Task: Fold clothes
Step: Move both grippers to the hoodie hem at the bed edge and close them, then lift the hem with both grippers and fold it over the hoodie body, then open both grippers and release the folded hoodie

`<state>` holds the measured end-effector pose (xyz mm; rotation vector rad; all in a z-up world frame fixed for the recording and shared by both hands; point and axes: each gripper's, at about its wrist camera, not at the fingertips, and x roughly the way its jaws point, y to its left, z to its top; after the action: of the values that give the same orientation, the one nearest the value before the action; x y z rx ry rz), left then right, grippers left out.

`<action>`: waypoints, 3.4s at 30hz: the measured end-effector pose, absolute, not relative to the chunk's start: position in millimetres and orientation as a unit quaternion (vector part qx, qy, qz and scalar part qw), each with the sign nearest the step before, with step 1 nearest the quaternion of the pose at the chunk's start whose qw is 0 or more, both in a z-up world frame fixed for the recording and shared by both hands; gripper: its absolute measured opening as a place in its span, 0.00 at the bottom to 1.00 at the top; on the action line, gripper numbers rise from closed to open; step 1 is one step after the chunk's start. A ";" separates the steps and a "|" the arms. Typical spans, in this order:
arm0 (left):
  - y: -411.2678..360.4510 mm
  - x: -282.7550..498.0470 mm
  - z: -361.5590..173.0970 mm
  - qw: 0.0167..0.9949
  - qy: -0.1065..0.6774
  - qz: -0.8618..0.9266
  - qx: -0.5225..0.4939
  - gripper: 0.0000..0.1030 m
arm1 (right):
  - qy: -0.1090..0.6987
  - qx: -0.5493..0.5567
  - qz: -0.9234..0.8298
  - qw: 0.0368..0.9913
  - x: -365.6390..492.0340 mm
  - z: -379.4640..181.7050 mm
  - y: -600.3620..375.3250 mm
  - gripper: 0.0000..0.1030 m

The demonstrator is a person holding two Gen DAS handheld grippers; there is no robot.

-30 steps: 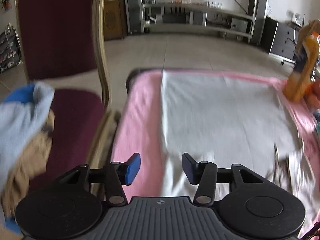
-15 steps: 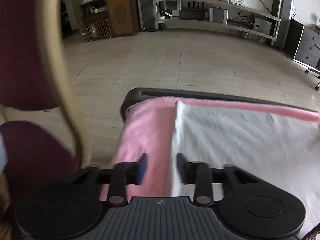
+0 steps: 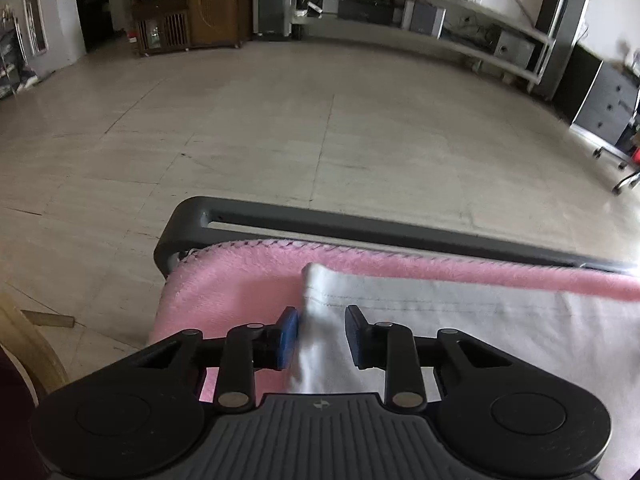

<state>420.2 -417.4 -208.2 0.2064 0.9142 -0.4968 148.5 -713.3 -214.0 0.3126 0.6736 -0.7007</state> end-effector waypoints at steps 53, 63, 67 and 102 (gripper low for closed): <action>-194.2 102.5 -150.1 0.903 0.388 -0.174 0.055 0.04 | 0.286 0.324 -0.293 0.853 -163.8 -168.5 -532.8 0.05; -168.7 76.5 -166.3 0.889 0.426 -0.151 0.071 0.05 | 0.279 0.333 -0.305 0.847 -201.1 -171.9 -519.9 0.05; -171.3 72.7 -178.0 0.878 0.448 -0.120 0.121 0.19 | 0.311 0.321 -0.320 0.835 -199.9 -179.1 -519.4 0.05; -163.6 35.8 -142.4 0.836 0.433 -0.314 0.120 0.35 | 0.393 0.393 -0.163 0.815 -193.4 -167.9 -495.2 0.26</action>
<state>35.8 -163.6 -142.4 0.2533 0.9171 -0.6637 -193.4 -495.2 -167.9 0.8386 0.8391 -0.3473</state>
